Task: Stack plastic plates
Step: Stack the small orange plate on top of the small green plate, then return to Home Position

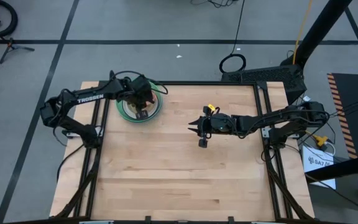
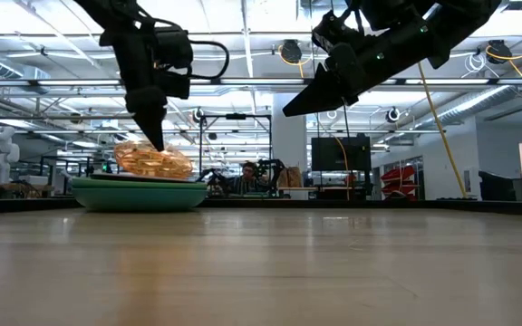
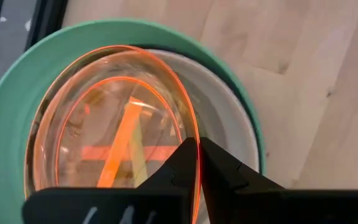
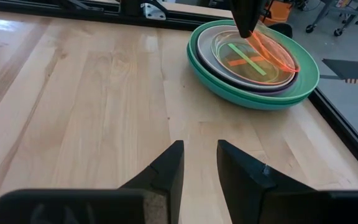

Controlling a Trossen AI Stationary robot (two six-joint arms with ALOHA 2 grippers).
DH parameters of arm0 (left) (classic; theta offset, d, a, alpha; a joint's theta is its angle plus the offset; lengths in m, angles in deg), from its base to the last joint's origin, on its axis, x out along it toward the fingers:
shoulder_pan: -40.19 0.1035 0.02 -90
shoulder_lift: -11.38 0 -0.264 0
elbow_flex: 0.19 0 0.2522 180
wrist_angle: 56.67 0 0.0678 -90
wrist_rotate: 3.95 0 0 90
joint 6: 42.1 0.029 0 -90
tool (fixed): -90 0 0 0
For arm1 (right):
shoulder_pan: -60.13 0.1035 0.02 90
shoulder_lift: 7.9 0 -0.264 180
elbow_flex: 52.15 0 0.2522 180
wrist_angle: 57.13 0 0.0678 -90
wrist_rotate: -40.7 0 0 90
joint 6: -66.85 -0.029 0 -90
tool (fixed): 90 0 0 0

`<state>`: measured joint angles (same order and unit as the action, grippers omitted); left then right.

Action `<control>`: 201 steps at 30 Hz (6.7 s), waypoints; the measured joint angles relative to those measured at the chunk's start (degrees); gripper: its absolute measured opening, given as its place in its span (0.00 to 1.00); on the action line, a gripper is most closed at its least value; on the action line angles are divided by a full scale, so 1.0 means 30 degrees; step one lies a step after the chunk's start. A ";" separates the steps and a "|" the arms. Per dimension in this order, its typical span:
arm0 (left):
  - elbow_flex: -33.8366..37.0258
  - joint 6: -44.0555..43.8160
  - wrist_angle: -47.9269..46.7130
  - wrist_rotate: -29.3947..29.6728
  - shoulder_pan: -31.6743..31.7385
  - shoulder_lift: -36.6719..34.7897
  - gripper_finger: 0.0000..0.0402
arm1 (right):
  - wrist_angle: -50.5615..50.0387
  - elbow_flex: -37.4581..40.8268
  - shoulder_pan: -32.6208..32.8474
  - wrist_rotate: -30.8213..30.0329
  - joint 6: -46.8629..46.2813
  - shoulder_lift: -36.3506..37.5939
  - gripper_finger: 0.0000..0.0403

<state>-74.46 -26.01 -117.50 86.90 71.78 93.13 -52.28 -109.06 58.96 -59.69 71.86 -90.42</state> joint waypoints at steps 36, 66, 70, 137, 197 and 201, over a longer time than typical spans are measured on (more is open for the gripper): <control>0.0000 -0.1693 -0.1612 -0.2286 -0.0036 0.0000 0.09 | -0.0022 0.0000 0.0001 0.0007 -0.0098 0.0000 0.22; 0.4537 -0.2855 0.4309 -0.5365 -0.3496 -0.9361 0.48 | -0.2039 0.2029 0.0007 0.0146 0.1924 0.4511 0.22; 0.8284 -0.4458 0.7787 -0.5311 -0.4540 -1.3727 0.48 | -0.1584 0.4440 -0.0080 0.0115 0.2024 0.7972 0.22; 1.9977 -0.4923 1.6080 -0.1885 -0.6666 -2.5004 0.48 | -0.4832 1.4090 0.1661 -0.2463 0.4059 2.7350 0.03; 1.9977 -0.4945 1.6073 -0.1878 -0.6666 -2.5004 0.48 | -0.4991 1.4098 0.1661 -0.2455 0.4059 2.7336 0.03; 1.9977 -0.4945 1.6073 -0.1878 -0.6673 -2.5004 0.48 | -0.4991 1.4098 0.1661 -0.2455 0.4059 2.7337 0.03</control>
<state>-14.53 -40.84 -69.28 81.27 51.76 18.12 -67.25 -66.77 63.95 -67.06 84.04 -8.41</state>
